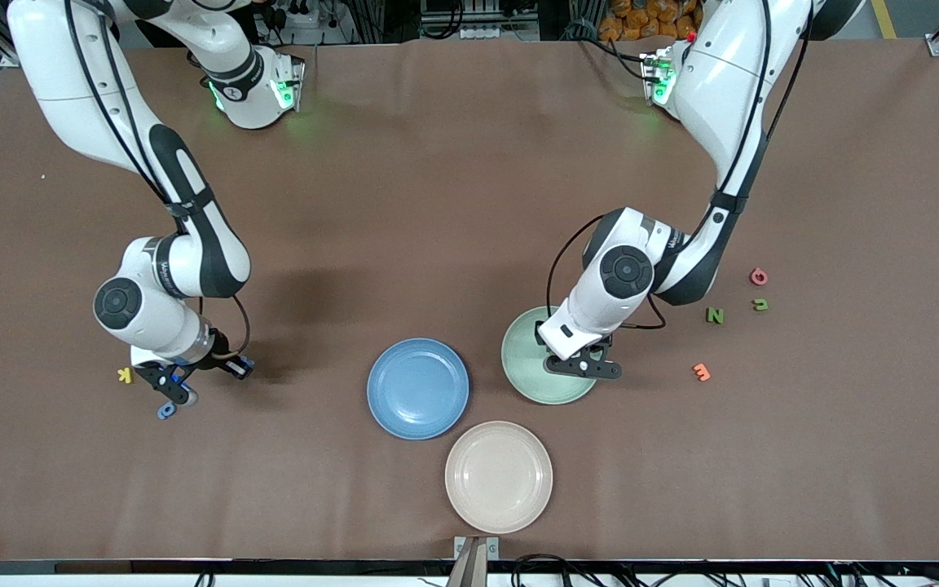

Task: Sort letters by color into matching plates
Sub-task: 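Release the d into the green plate while the right gripper carries the x, then release the x into the blue plate while the left gripper returns to letters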

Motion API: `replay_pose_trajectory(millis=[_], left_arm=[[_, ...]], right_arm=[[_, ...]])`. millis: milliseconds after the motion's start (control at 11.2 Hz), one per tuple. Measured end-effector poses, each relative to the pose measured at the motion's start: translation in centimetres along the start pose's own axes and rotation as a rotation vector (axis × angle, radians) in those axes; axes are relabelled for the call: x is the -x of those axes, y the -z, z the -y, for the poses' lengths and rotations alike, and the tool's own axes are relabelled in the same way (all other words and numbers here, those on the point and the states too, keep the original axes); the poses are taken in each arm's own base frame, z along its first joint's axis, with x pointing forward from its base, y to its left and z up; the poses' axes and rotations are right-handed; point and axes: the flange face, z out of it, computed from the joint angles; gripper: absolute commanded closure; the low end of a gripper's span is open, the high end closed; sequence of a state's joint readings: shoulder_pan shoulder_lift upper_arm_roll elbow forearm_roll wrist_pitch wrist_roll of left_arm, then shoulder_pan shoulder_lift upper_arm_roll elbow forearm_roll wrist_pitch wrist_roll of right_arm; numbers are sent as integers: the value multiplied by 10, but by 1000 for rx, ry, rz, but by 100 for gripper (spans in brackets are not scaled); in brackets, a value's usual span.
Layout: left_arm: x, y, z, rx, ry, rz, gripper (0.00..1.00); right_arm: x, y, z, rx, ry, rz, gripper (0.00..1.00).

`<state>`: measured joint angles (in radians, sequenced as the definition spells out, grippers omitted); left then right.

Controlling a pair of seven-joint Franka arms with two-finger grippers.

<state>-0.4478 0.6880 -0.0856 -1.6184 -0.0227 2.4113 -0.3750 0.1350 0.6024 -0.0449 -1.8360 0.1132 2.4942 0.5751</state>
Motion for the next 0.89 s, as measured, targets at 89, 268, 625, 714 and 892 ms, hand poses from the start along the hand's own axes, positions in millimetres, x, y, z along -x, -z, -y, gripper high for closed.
replay_pose_trajectory(millis=[89,268,625,714,892], left_arm=[[-3,4,2,1,4,-7,0],[-10,22,14,-18,22,16,0],[-22,96,90,-57,-18,89,0],[-20,110,116,-64,-17,113,0],[-12,122,155,-68,-22,130,0]], right_arm=[[0,11,16,-7,20,-1,74],[10,30,54,-33,74,-22,74],[66,56,141,-90,220,-59,71],[85,65,164,-108,261,-69,71],[126,73,203,-140,338,-67,70]])
